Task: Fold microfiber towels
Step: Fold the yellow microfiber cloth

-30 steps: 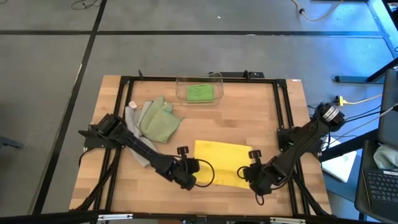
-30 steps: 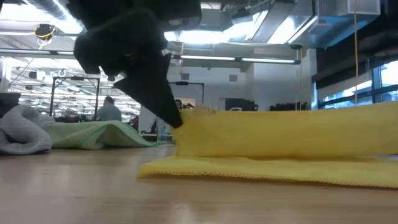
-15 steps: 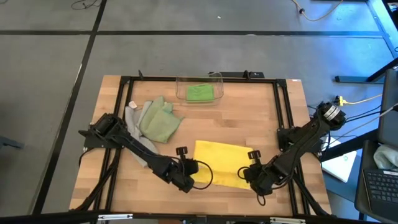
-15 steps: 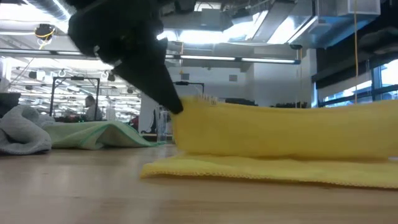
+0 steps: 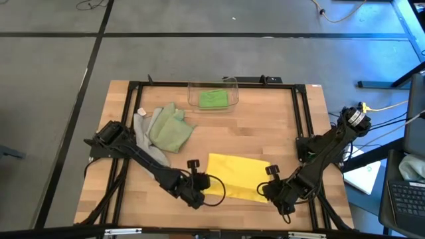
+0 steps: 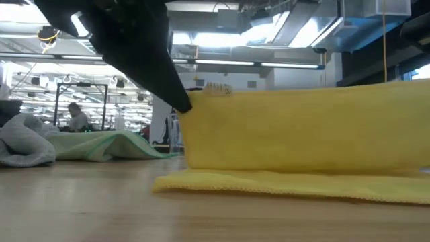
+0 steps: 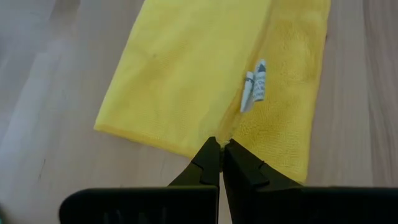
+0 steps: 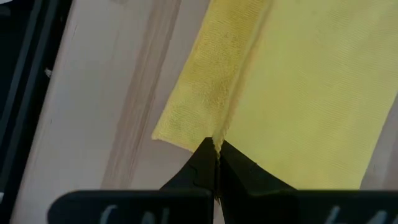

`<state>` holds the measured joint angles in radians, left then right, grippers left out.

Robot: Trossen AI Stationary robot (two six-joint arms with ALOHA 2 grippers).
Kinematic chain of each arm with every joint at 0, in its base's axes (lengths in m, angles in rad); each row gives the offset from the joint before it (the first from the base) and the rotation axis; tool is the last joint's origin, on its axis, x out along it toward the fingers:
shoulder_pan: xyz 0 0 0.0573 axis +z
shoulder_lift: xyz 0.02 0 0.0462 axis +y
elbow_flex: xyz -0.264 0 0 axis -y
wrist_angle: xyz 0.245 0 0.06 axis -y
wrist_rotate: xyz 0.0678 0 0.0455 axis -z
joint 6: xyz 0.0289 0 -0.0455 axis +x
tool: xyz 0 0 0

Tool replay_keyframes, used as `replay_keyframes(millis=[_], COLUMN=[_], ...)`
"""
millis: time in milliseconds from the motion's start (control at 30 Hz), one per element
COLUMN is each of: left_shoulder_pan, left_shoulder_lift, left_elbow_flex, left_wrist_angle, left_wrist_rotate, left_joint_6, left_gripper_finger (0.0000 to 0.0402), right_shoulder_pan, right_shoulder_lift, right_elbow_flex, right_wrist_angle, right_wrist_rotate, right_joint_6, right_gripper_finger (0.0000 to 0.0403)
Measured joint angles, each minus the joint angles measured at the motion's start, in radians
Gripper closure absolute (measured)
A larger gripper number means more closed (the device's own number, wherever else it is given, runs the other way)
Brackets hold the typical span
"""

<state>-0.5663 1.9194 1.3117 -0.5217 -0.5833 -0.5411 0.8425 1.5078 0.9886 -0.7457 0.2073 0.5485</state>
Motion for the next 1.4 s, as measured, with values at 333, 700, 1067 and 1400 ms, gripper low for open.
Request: replay_keyframes(millis=[333, 700, 1067, 1400], left_shoulder_pan=[0.0, -0.015, -0.037, 0.077], left_shoulder_lift=[0.0, 0.0, -0.005, -0.067], left_elbow_flex=[0.0, 0.0, 0.0, 0.0], left_wrist_angle=[-0.001, -0.002, -0.013, 0.051], left_wrist_rotate=[0.009, 0.059, 0.088, -0.166], left_joint_6=[0.001, 0.001, 0.04, 0.234], left_gripper_finger=[0.0396, 0.0351, 0.0345, 0.0345], right_shoulder_pan=[-0.001, 0.0, 0.0, -0.038], right_shoulder_lift=[0.0, 0.0, 0.0, 0.002], right_elbow_flex=[0.0, 0.0, 0.0, -0.021], right_wrist_angle=[0.001, 0.002, -0.002, -0.13], right_wrist_rotate=[-0.045, -0.081, -0.048, 0.276], right_joint_6=[0.024, 0.052, 0.05, 0.148], right_gripper_finger=[0.039, 0.0305, 0.0268, 0.0285])
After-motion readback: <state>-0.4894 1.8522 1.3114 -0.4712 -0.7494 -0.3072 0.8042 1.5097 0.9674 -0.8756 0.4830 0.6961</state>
